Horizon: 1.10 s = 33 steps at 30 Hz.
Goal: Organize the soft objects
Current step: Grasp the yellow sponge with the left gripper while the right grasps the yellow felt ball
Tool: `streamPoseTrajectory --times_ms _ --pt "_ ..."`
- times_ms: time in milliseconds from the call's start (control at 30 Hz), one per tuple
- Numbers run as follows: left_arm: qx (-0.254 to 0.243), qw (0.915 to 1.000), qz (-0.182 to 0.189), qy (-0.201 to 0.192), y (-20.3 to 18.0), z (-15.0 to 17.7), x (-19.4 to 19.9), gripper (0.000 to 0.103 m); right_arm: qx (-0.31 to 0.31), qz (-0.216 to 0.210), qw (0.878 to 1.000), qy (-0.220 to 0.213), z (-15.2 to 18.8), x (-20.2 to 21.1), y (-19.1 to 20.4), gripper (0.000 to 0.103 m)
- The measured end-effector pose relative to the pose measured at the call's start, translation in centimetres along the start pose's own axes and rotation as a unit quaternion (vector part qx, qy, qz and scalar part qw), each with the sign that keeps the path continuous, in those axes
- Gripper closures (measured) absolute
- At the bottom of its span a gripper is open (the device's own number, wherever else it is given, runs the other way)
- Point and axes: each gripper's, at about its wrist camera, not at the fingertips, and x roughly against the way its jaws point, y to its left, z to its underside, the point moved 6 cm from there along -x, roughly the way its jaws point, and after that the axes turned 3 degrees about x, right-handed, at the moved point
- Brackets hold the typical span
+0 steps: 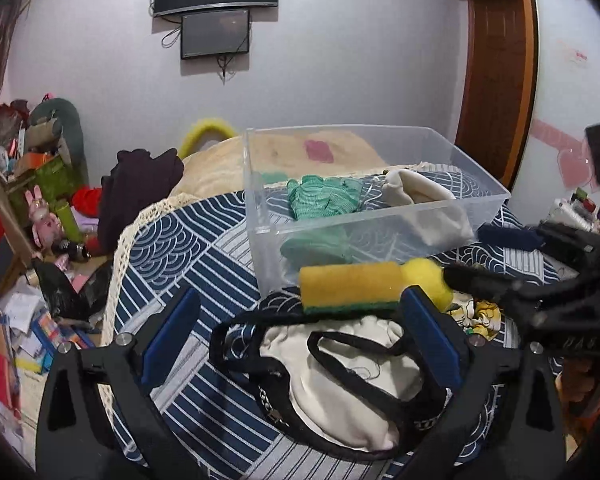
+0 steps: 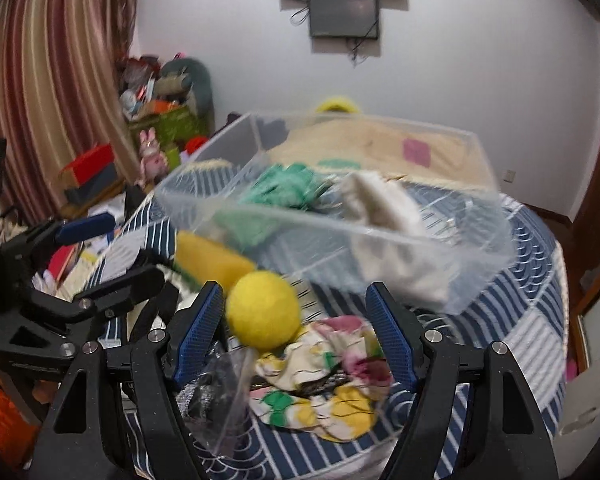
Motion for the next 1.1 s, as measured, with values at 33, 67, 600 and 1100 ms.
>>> streamPoseTrajectory --times_ms 33,67,600,1100 --pt "0.007 1.0 0.006 0.0 0.1 0.1 0.0 0.001 0.002 -0.006 1.0 0.007 0.2 -0.4 0.3 0.039" --pt "0.011 0.9999 0.012 0.0 0.1 0.3 -0.1 0.002 0.003 -0.014 1.0 0.016 0.3 -0.9 0.5 0.045" --pt "0.016 0.997 0.061 0.045 -2.3 0.3 -3.7 0.017 -0.028 -0.01 0.999 -0.014 1.5 1.7 -1.7 0.066" --pt "-0.008 0.9977 0.067 -0.003 -4.0 -0.6 -0.6 0.041 -0.035 0.033 0.996 -0.078 -0.2 5.5 -3.0 0.066"
